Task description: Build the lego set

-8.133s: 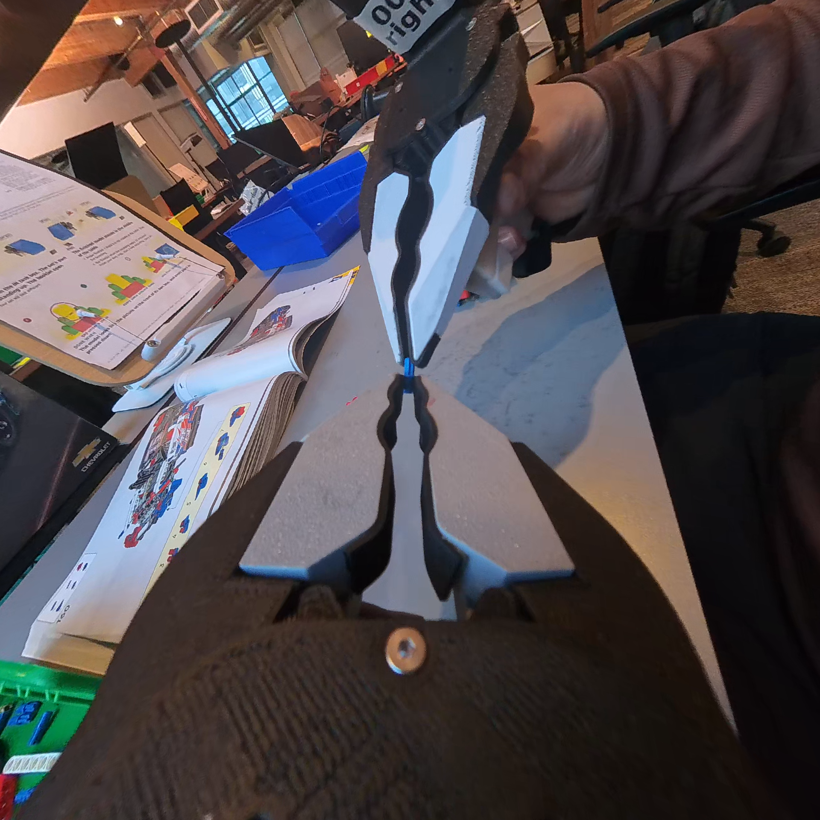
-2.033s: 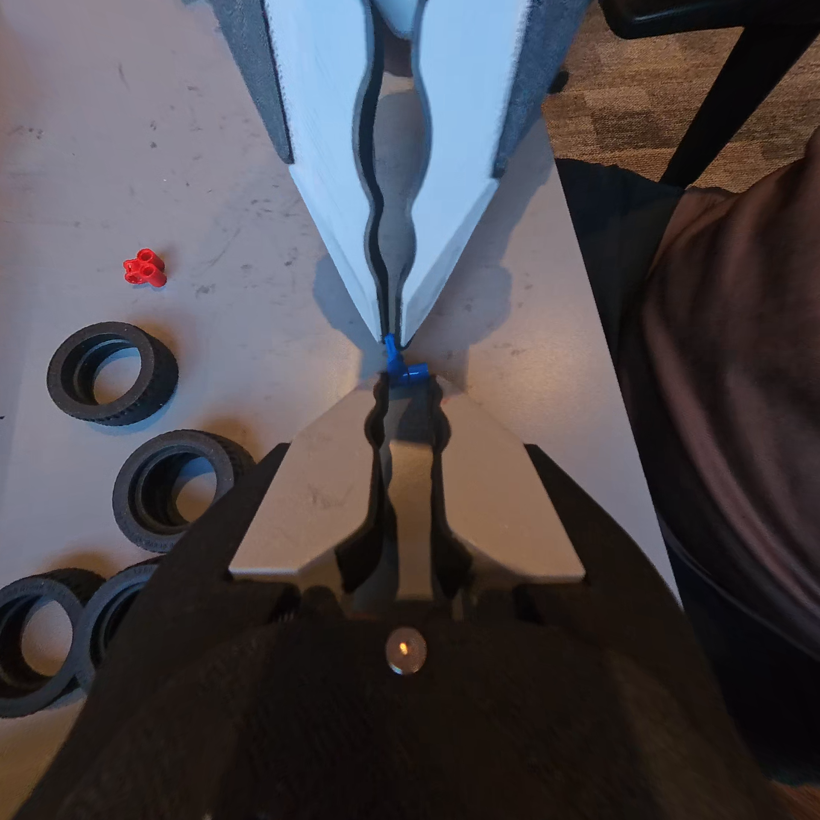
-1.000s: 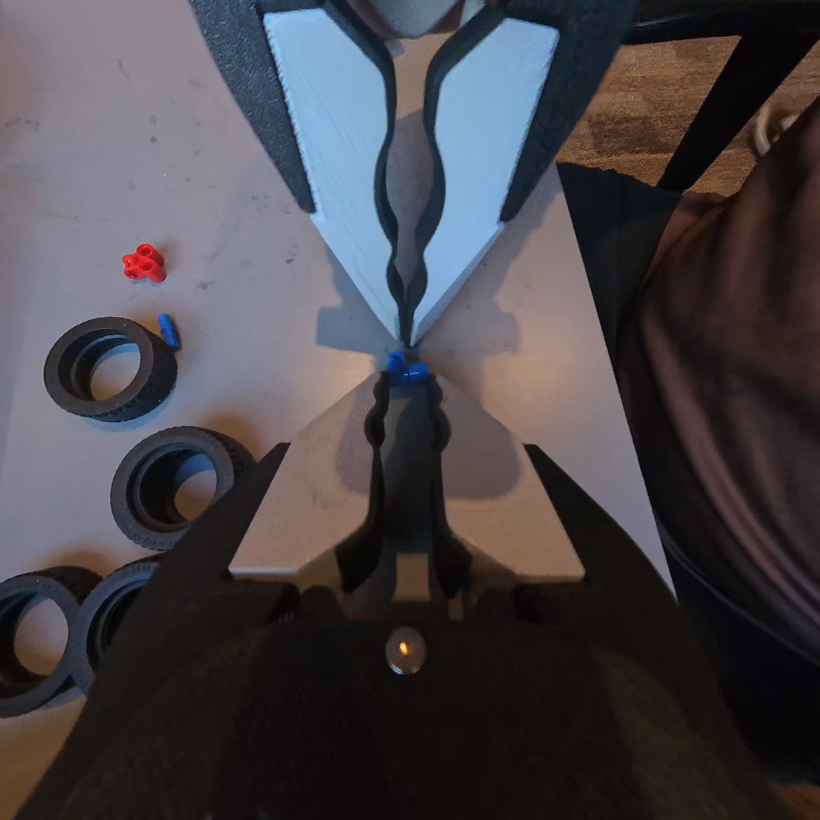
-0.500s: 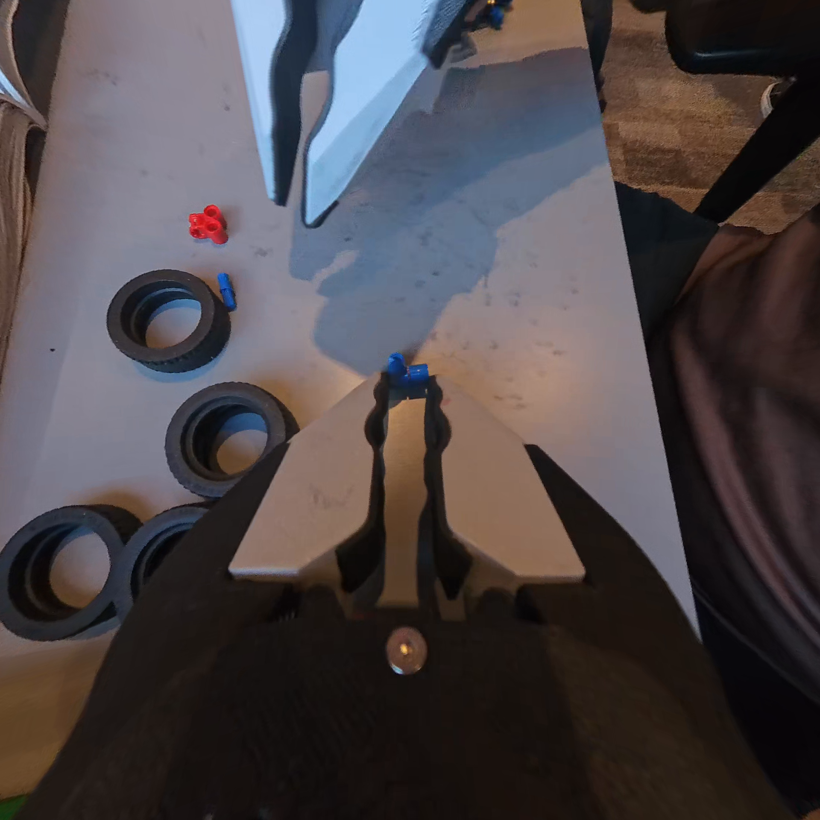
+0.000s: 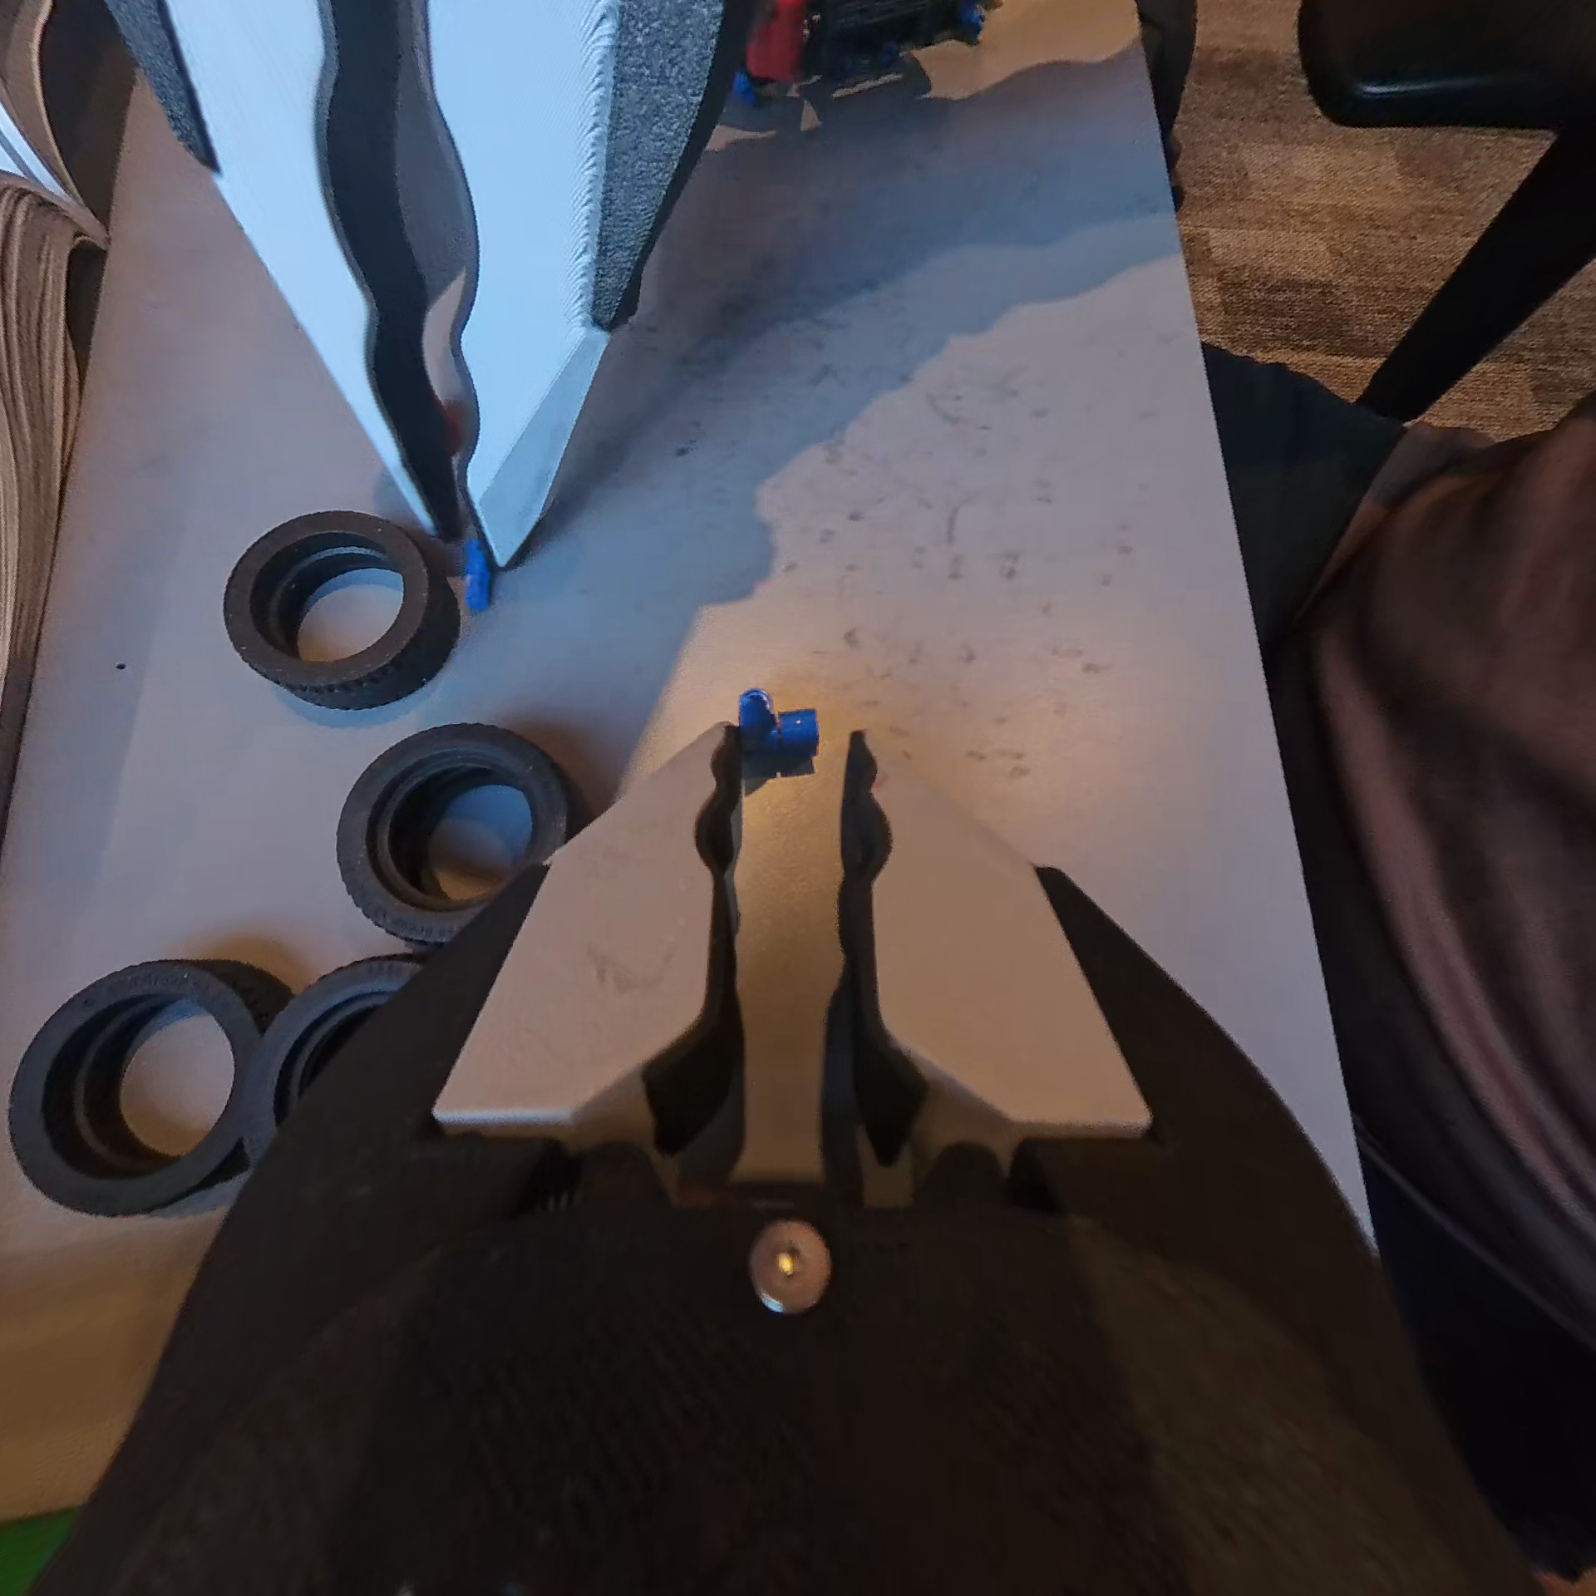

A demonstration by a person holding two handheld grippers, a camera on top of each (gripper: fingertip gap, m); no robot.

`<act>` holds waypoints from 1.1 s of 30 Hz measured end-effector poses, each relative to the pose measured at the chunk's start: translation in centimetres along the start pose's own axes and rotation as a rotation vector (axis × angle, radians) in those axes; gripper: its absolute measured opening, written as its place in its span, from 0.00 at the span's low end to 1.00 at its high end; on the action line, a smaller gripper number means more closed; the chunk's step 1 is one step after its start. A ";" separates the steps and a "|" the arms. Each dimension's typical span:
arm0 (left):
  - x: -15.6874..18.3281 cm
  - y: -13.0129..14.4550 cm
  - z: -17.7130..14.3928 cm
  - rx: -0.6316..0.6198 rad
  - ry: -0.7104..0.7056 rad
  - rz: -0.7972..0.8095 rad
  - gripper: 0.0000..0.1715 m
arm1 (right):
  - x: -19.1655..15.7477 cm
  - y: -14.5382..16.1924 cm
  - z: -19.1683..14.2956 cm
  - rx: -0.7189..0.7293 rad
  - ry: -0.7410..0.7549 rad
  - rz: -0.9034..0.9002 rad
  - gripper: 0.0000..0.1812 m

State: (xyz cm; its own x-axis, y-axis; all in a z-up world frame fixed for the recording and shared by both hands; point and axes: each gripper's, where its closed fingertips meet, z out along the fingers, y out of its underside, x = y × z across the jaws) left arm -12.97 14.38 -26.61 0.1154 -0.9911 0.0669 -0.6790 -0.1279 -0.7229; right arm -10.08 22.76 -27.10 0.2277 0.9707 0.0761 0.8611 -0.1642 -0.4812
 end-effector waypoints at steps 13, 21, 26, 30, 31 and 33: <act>-0.4 0.3 -0.4 -0.006 -0.011 -0.025 0.22 | -3.6 -0.4 -1.1 0.130 -0.033 0.053 0.02; -0.5 0.1 -0.2 0.002 -0.023 -0.008 0.20 | -5.7 -1.1 -1.8 0.265 -0.085 0.111 0.02; -0.4 0.0 0.0 -0.003 -0.031 0.030 0.15 | -6.5 -1.2 -0.8 0.227 -0.088 0.067 0.02; -0.8 0.1 -0.2 -0.001 -0.039 0.007 0.19 | -7.0 -0.9 -0.5 0.218 -0.106 0.064 0.02; -0.8 0.2 -0.2 -0.002 -0.040 0.010 0.19 | -7.1 -0.9 -0.6 0.226 -0.117 0.069 0.02; -0.7 0.2 -0.2 -0.003 -0.039 0.019 0.20 | -7.3 -0.9 -0.6 0.247 -0.141 0.080 0.02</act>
State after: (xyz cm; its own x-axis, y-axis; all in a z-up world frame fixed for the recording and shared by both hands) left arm -13.32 15.02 -26.67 0.1309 -0.9910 0.0266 -0.6835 -0.1097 -0.7216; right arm -12.27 15.67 -26.64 0.2097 0.9741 -0.0848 0.7019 -0.2104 -0.6805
